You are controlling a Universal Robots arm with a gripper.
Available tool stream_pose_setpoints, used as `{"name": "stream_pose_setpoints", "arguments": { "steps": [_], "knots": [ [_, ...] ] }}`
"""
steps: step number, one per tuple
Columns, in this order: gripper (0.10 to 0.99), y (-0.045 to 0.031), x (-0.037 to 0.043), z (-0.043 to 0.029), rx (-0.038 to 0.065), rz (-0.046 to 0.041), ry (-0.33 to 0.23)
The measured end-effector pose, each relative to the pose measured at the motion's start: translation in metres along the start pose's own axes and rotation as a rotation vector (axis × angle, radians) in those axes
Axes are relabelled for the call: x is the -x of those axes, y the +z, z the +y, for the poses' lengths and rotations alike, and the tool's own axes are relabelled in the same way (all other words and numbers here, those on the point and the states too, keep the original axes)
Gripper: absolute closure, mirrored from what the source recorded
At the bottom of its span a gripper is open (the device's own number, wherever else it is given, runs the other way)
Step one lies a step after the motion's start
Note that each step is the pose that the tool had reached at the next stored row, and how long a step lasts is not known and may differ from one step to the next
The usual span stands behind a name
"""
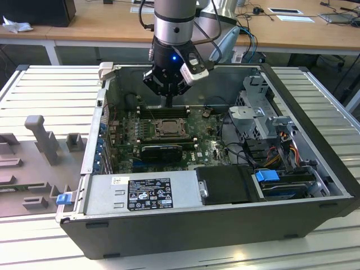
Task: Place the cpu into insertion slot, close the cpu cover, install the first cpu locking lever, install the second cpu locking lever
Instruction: 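Install the first cpu locking lever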
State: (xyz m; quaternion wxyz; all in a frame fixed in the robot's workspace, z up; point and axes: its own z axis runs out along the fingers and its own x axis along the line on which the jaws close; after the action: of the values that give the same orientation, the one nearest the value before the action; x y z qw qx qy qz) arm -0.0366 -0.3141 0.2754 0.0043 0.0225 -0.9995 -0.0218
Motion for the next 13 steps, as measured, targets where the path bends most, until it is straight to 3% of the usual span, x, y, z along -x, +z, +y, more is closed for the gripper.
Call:
{"name": "stream_pose_setpoints", "arguments": {
  "steps": [4, 6, 8, 13],
  "knots": [
    [0.980, 0.0014, 0.0000, -0.0001, -0.001, 0.0041, -0.093],
    [0.980, 0.0021, -0.0005, -0.0001, -0.001, 0.0050, -0.114],
    [0.980, 0.0059, -0.0129, 0.0003, -0.001, 0.0017, -0.113],
    [0.980, 0.0092, -0.0153, 0.0002, -0.001, -0.0002, -0.067]
  ]
}}
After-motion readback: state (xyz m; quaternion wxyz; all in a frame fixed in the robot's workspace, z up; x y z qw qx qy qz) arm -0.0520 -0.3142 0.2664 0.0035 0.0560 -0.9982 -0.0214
